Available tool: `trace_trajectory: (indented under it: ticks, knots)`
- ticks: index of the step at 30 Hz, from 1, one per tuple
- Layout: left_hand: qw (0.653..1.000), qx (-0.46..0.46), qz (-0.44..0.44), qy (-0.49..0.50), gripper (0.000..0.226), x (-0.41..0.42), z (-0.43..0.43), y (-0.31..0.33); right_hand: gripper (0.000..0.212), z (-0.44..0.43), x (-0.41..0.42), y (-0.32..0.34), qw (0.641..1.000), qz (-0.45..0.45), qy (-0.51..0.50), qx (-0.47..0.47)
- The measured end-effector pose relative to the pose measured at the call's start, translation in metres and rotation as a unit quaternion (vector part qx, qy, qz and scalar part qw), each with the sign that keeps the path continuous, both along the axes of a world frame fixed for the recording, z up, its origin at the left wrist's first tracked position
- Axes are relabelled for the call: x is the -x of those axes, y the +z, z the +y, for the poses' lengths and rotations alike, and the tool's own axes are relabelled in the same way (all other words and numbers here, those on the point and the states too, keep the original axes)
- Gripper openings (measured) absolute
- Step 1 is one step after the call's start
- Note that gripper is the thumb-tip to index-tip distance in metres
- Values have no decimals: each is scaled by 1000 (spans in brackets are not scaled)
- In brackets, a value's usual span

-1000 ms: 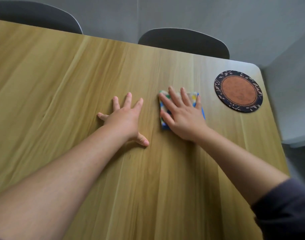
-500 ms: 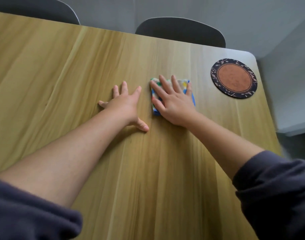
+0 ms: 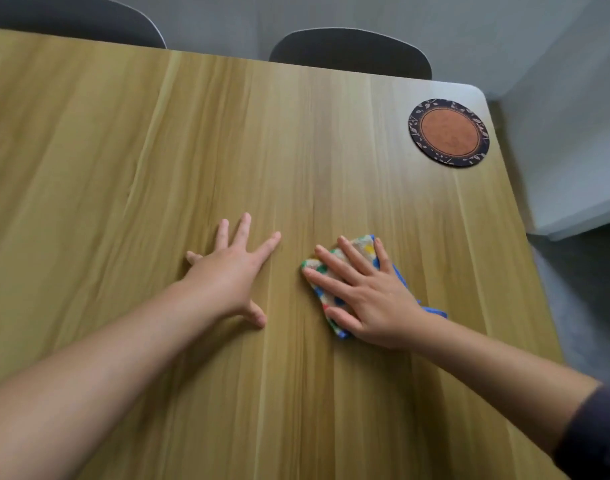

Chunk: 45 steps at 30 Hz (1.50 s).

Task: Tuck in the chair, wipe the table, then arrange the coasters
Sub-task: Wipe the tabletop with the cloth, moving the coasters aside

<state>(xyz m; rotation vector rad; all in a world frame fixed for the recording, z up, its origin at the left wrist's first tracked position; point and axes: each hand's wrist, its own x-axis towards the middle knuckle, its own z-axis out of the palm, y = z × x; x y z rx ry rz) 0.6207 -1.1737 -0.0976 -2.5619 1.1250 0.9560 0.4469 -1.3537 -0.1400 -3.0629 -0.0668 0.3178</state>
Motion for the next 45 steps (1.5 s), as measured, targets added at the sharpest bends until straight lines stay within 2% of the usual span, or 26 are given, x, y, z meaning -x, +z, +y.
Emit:
trace_trajectory:
  ticks: [3, 8, 11, 15, 21, 25, 29, 32, 36, 41, 45]
  knots:
    - [1000, 9, 6, 22, 137, 5, 0, -2, 61, -23, -40, -1, 999, -11, -46, -1]
    - [999, 12, 13, 32, 139, 4, -1, -4, 57, -68, -132, -9, 975, -28, -219, -21]
    - [999, 14, 16, 38, 139, 4, 0, -5, 58, -65, -143, -13, 965, -34, -260, -22]
    - [999, 17, 12, 40, 137, 6, 0, -2, 59, -24, -105, -8, 976, -36, -212, -21]
    - [999, 20, 8, 35, 131, 11, 1, 7, 60, 76, 13, 0, 995, -39, -93, -13]
    - [999, 33, 1, 31, 128, 10, 3, 8, 62, 112, 82, -3, 999, -21, -29, -8]
    - [997, 66, -30, -5, 122, 14, 13, 5, 63, 127, 129, 0, 1000, -20, -9, -11]
    - [996, 79, -38, -17, 111, 16, 19, 3, 64, 123, 127, 2, 1000, -21, -19, -15]
    - [997, 62, -34, -14, 110, 15, 17, 3, 61, 88, 85, 1, 989, -16, -145, -4]
    - [997, 63, -35, -12, 111, 15, 17, -1, 57, 15, 8, -8, 943, -14, -333, 2]
    - [995, 71, -59, -25, 110, 15, 19, -4, 59, 0, -6, -14, 929, -16, -370, -6]
